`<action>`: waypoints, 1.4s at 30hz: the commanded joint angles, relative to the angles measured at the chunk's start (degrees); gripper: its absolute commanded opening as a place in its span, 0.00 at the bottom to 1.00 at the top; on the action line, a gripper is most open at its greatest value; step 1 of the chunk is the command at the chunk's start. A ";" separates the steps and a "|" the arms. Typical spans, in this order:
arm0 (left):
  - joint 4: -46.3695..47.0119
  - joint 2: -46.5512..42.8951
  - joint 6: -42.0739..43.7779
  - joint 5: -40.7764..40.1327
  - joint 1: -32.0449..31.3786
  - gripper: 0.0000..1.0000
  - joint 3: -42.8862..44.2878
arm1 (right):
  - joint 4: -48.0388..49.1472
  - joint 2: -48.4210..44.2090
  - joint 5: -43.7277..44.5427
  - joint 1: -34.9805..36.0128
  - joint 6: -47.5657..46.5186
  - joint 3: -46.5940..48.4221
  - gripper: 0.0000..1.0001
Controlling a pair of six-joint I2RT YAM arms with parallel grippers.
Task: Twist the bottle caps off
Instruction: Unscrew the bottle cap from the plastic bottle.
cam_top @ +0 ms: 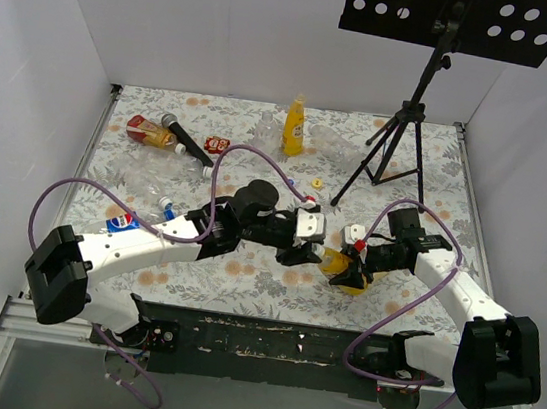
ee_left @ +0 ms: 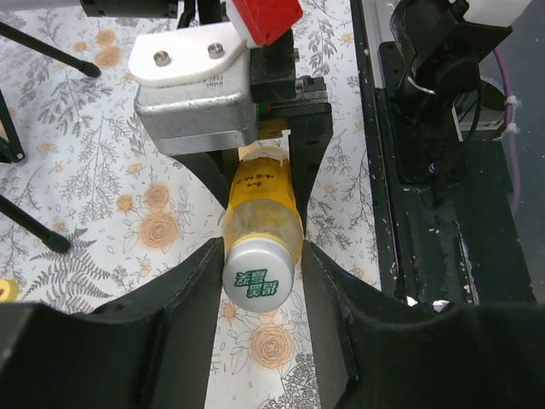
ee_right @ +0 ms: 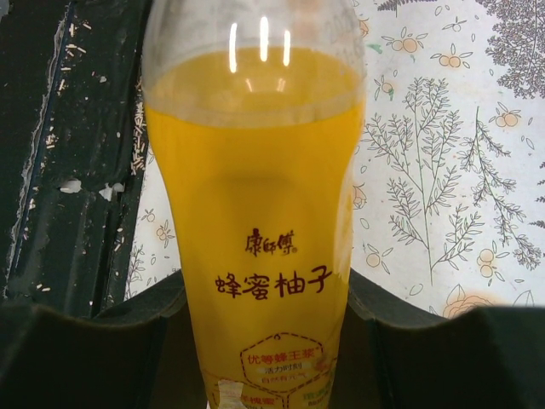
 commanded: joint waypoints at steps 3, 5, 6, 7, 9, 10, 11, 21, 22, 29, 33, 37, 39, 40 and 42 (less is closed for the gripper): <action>-2.80 -0.70 1.22 1.34 0.48 0.38 2.20 | 0.10 -1.06 -4.19 -0.28 -0.77 3.26 0.01; -3.42 -0.79 1.31 1.25 0.74 0.32 2.46 | -0.08 -1.06 -4.19 -0.20 -0.77 3.26 0.01; -3.68 -0.88 1.31 1.51 0.83 0.22 2.46 | 0.01 -1.06 -4.19 -0.20 -0.77 3.26 0.01; -3.68 -0.88 1.05 1.60 0.83 0.10 2.55 | 0.10 -1.06 -4.10 -0.20 -0.77 3.26 0.01; -3.68 -0.88 0.09 1.51 1.01 0.00 2.63 | 0.10 -0.97 -4.01 -0.20 -0.77 3.26 0.01; -3.68 -0.96 -0.96 1.34 1.01 0.00 2.64 | 0.10 -0.88 -4.01 -0.11 -0.77 3.26 0.01; -3.77 -0.88 -2.37 0.73 1.01 0.00 2.90 | 0.10 -0.88 -3.93 -0.20 -0.68 3.26 0.01; -12.46 -0.09 -55.76 -16.94 1.54 0.00 9.84 | 2.65 -0.88 -2.96 -0.20 2.22 2.73 0.01; -14.21 0.35 -61.65 -17.73 1.10 0.00 10.37 | 2.82 -0.80 -3.05 -0.28 2.22 2.73 0.01; -17.40 0.35 -68.30 -25.91 -1.19 0.00 12.04 | 3.44 -0.44 -2.70 -0.28 2.92 2.47 0.01; -17.83 -0.17 -67.07 -26.78 -1.10 0.08 12.48 | 3.44 -0.62 -2.69 -0.37 3.10 2.38 0.01; -18.53 -2.98 -61.46 -28.01 -1.10 0.46 11.78 | 3.35 -0.53 -2.70 -0.46 3.10 2.38 0.01; -19.06 -5.17 -56.81 -27.58 -1.10 0.66 11.52 | 3.18 -0.79 -2.78 -0.46 2.92 2.65 0.01; -18.80 -6.84 -53.48 -26.80 -1.10 0.72 10.64 | 3.00 -0.88 -3.04 -0.37 2.75 2.65 0.01; -17.84 -10.53 -46.00 -23.64 -1.10 0.90 8.80 | 2.91 -0.88 -3.14 -0.55 2.66 2.65 0.01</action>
